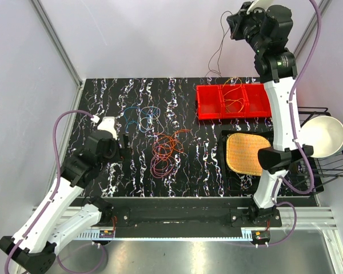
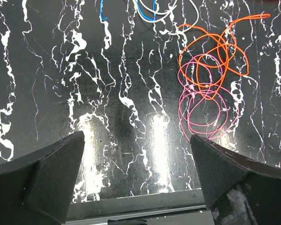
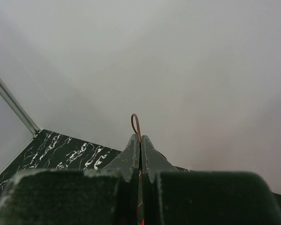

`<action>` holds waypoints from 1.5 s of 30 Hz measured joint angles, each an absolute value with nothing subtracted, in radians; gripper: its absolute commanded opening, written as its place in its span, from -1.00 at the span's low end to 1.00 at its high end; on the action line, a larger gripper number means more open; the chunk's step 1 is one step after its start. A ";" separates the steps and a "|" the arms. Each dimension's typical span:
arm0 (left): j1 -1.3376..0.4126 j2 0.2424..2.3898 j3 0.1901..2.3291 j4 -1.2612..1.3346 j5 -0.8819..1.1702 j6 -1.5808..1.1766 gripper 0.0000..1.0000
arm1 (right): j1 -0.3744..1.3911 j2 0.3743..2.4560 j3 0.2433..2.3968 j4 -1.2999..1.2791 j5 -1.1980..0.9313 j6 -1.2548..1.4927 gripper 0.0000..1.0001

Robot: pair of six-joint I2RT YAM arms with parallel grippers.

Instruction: Untangle the cables

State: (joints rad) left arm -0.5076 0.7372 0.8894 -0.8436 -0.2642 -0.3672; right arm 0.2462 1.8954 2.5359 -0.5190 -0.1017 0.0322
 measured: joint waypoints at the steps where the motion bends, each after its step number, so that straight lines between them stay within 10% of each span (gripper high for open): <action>1: -0.508 0.741 0.889 -0.844 -0.265 -0.367 0.97 | 0.240 1.906 2.546 -0.518 -0.110 0.033 -1.00; 17: -0.507 0.755 0.889 -0.844 -0.268 -0.367 0.97 | 0.131 2.072 2.617 -0.442 -0.231 0.091 -1.00; 45: -0.493 0.756 0.889 -0.844 -0.267 -0.367 0.97 | 0.131 1.882 1.988 -0.250 -0.305 0.125 -1.00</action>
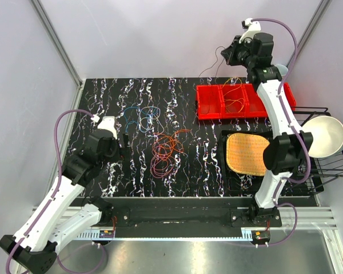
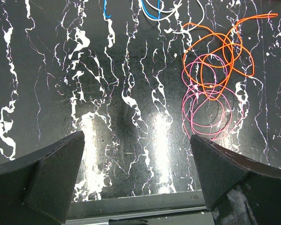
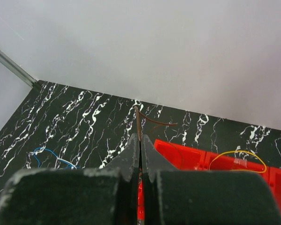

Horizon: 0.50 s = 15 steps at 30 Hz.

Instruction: Untangle the cables

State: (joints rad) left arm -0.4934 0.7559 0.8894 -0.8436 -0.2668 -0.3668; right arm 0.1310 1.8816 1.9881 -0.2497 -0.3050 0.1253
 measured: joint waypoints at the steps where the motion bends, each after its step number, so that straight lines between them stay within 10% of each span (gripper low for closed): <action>1: -0.493 0.756 0.889 -0.843 -0.267 -0.367 0.98 | 0.131 1.862 1.959 -0.235 -0.301 0.125 -1.00; 15: -0.490 0.762 0.889 -0.844 -0.267 -0.367 0.97 | 0.131 1.778 1.762 -0.187 -0.270 0.110 -1.00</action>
